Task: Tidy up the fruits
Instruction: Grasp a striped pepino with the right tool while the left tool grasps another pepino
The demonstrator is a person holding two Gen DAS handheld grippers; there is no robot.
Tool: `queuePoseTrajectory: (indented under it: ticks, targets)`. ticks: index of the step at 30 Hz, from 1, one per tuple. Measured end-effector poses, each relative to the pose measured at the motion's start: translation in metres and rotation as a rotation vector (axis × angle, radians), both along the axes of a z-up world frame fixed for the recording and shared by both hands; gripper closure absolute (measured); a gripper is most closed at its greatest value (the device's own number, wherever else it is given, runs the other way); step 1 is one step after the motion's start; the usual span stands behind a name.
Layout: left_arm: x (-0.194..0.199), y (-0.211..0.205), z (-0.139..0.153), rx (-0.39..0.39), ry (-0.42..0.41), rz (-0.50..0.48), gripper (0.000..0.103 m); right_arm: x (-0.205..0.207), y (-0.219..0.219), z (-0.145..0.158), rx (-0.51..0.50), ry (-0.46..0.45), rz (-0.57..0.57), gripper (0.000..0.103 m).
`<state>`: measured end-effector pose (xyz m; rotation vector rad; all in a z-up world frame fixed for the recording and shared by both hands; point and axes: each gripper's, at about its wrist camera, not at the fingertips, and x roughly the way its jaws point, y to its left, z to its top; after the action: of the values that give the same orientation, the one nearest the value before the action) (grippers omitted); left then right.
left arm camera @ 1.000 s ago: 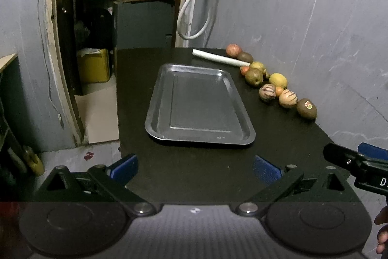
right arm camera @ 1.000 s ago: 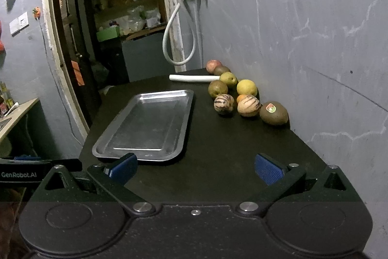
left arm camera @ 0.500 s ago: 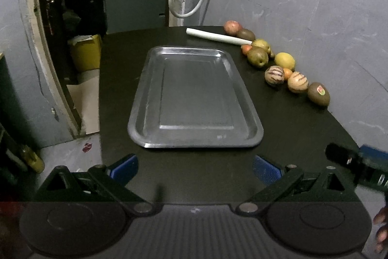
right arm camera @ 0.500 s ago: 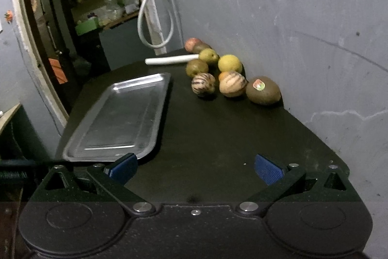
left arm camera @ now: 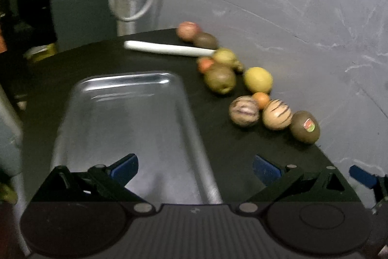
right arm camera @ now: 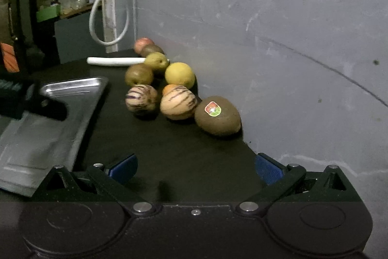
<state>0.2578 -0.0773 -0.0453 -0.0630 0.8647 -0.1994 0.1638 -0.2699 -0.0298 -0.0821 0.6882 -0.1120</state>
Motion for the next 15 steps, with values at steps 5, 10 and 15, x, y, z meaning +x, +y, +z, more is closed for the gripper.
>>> queuePoseTrajectory:
  ticks: [5,10,15]
  targets:
    - [0.043,-0.035,-0.012,-0.007,0.02,-0.085,0.001,0.016,0.012,-0.007,-0.166,-0.035,0.13,0.001]
    - [0.078,-0.056,-0.026,-0.023,0.054,-0.109,0.001,0.042,0.028,-0.014,-0.318,-0.045,0.289,0.003]
    - [0.097,-0.059,-0.037,-0.046,0.1,-0.086,0.002,0.072,0.033,-0.019,-0.443,-0.024,0.378,0.011]
